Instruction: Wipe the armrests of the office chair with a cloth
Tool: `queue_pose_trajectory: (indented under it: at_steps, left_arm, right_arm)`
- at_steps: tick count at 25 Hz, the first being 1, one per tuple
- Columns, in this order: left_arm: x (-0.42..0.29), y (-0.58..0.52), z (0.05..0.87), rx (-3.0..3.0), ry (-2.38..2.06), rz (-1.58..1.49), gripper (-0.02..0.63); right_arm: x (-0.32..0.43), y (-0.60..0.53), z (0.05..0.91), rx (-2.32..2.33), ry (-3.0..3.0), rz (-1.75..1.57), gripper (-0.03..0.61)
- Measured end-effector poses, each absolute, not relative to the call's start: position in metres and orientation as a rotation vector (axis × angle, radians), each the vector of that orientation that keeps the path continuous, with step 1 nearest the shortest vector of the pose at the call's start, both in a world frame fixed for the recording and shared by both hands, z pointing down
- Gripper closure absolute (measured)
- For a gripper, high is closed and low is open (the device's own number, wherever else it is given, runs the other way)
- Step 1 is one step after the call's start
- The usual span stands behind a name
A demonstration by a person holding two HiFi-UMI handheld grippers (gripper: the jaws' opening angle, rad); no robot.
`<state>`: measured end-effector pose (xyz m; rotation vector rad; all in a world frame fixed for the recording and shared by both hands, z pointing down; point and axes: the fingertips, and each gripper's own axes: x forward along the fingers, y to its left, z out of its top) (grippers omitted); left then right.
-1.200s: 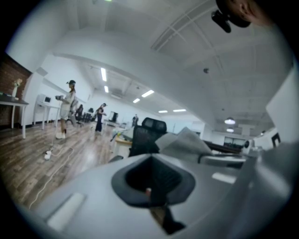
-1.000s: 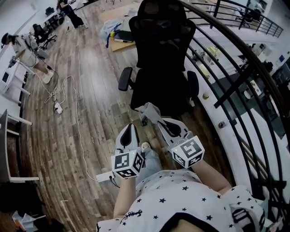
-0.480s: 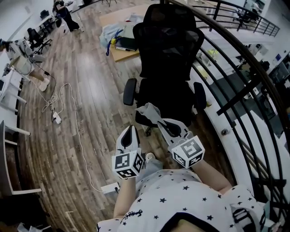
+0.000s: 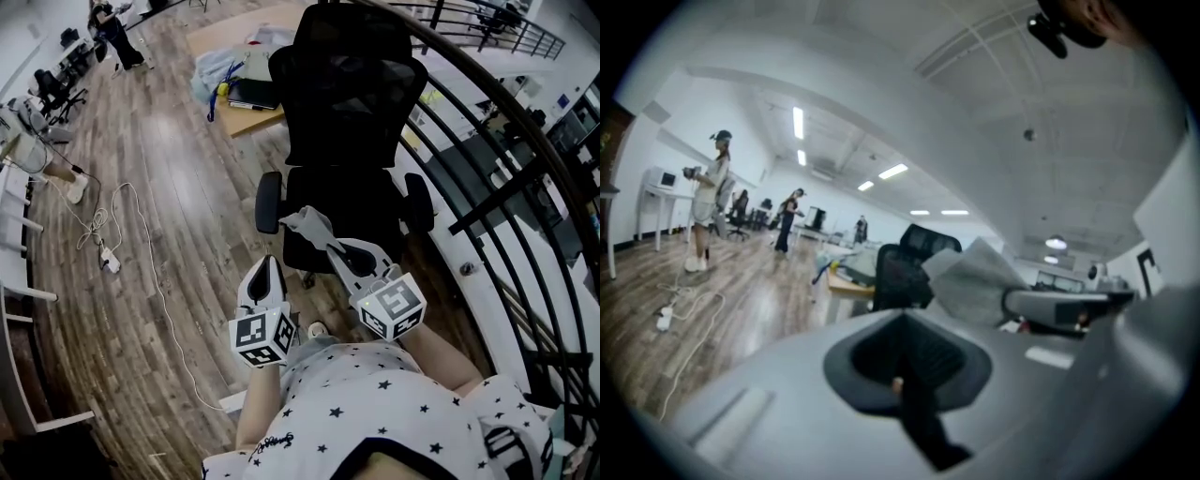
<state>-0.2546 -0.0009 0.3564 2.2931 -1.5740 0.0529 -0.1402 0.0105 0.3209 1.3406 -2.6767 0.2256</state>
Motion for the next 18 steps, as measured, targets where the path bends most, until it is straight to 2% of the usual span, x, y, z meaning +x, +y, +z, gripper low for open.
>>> queue_pose_trajectory:
  at_steps: [18]
  left_arm:
    - [-0.282,-0.056,0.391,2.204,-1.542,0.108,0.607]
  right_arm:
    - [-0.162,-0.069,0.35,1.333,-2.607,0.339,0.551]
